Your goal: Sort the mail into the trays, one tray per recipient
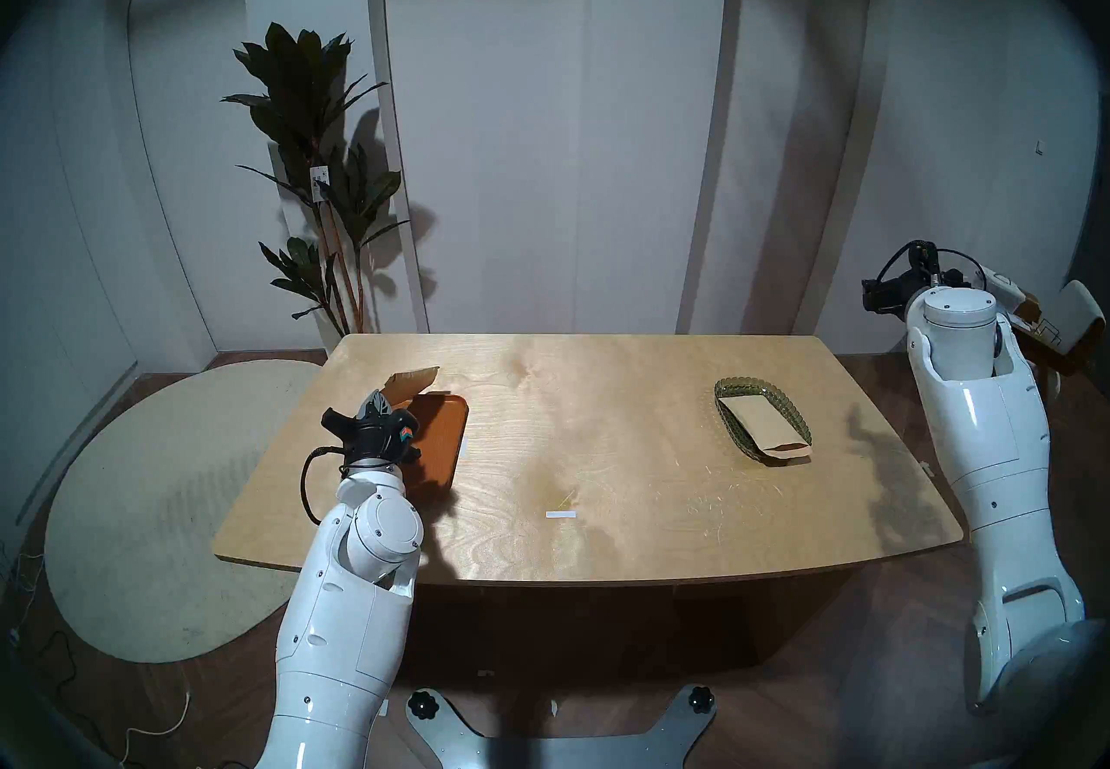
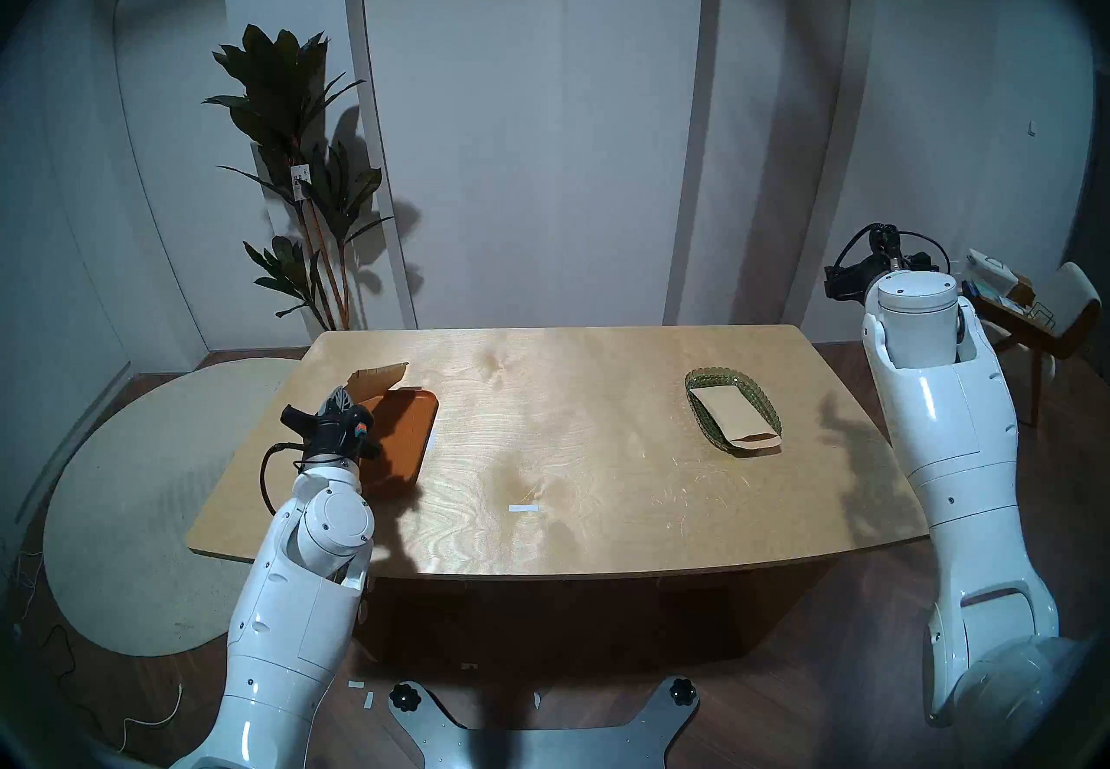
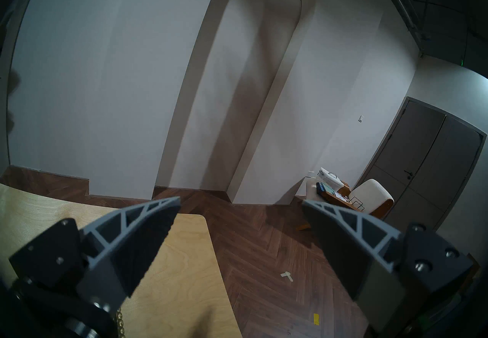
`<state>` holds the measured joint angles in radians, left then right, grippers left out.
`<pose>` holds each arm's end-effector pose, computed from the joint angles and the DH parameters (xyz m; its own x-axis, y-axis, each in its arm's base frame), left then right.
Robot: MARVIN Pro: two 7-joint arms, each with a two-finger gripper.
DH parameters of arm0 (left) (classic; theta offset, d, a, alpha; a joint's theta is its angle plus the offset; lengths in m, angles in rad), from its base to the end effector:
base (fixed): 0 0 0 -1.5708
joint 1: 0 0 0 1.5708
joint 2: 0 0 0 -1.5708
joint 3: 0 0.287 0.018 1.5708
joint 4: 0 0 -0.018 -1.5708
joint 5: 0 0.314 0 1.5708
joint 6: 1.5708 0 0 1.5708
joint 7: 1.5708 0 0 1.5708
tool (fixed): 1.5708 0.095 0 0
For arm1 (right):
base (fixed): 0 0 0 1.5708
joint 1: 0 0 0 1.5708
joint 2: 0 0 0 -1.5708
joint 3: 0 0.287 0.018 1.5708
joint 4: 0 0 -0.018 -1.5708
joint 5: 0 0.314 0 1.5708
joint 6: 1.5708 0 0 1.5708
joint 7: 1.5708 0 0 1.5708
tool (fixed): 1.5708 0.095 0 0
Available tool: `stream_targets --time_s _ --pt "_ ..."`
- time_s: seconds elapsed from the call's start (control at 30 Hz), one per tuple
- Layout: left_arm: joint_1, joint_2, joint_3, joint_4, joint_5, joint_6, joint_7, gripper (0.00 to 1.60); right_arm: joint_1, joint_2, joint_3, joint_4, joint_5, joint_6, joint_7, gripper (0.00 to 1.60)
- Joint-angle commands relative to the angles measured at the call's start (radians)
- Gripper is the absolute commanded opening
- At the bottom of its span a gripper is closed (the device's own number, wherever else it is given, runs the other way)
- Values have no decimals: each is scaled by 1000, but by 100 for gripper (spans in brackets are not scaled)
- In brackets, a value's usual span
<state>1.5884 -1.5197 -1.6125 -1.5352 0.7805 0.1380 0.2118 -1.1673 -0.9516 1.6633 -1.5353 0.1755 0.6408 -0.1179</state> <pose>0.4164 0.0568 -0.3194 0.2031 -0.7243 0.6589 0.1976 -0.6287 -0.7521 0.4820 -0.2498 -0.1031 0.2705 0.2849 0.9196 -0.3642 -0.8539 0.3717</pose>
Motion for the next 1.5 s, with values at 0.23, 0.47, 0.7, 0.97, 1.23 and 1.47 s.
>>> stream_targets --time_s 0.23,0.47,0.7,0.97,1.23,1.47 --pt "15 -14 -1 -29 1 -3 15 0 14 2 2 -20 1 -3 1 160" --pt "27 -19 2 -30 2 -4 13 0 14 2 2 -20 1 -3 1 160" --pt "73 -29 22 -71 6 3 1 0 14 2 2 -20 1 -3 1 160" --pt "127 -25 16 -96 2 6 -8 0 14 2 2 -20 1 -3 1 160" --pt "160 -17 -1 -108 2 -2 -17 0 14 2 2 -20 1 -3 1 160" --pt "180 -10 -11 -115 -3 -15 -30 0 14 2 2 -20 1 -3 1 160"
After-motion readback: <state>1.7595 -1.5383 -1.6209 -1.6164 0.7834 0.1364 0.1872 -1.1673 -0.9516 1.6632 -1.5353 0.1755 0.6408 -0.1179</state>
